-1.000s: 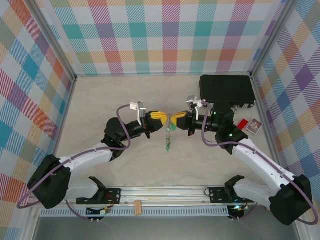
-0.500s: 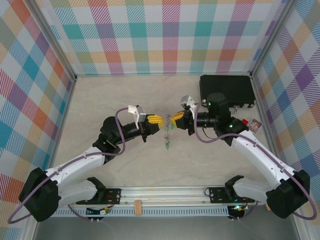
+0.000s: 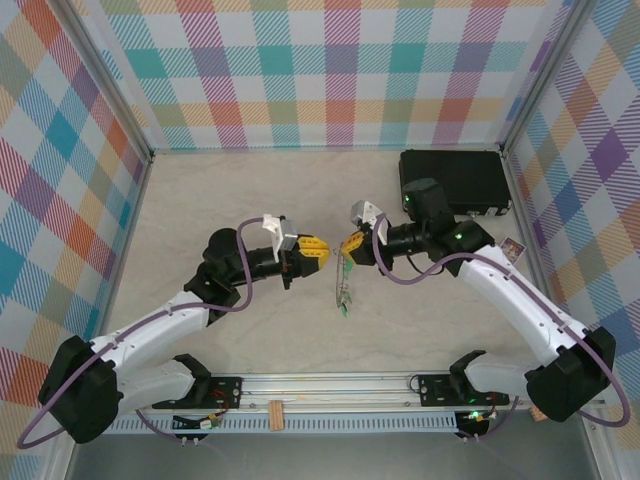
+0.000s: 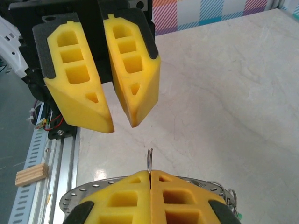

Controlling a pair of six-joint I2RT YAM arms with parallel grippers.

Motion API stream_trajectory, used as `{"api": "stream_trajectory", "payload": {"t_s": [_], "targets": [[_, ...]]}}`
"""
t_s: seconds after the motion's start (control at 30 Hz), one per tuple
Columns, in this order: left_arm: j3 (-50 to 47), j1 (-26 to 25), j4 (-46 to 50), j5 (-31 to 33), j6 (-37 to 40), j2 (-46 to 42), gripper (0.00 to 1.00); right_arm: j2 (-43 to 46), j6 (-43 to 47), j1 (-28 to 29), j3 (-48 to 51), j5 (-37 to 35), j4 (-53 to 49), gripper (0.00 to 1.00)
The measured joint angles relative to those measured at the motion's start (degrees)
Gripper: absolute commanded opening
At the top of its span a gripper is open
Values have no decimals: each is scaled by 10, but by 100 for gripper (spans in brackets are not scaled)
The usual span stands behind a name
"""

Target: Put the keys on the keyring

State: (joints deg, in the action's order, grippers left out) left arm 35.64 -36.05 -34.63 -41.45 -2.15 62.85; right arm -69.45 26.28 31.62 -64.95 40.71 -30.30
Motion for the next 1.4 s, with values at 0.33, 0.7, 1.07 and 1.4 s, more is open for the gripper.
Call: {"api": "stream_trajectory", "payload": {"t_s": [0.33,0.7,1.07,1.4], "targets": [[25,0,2,-36,3,42,17,8,1,5,0,23,-6,0],[34,0,1,-60,3,54,17,10,-1,7,0,33,-4,0],[43,2,0,-90,-4,69,0,10,-3,6,1,33,-1,0],[43,3,-27,-80,-30,78,0,52,-36,11,34,2,52,29]]}}
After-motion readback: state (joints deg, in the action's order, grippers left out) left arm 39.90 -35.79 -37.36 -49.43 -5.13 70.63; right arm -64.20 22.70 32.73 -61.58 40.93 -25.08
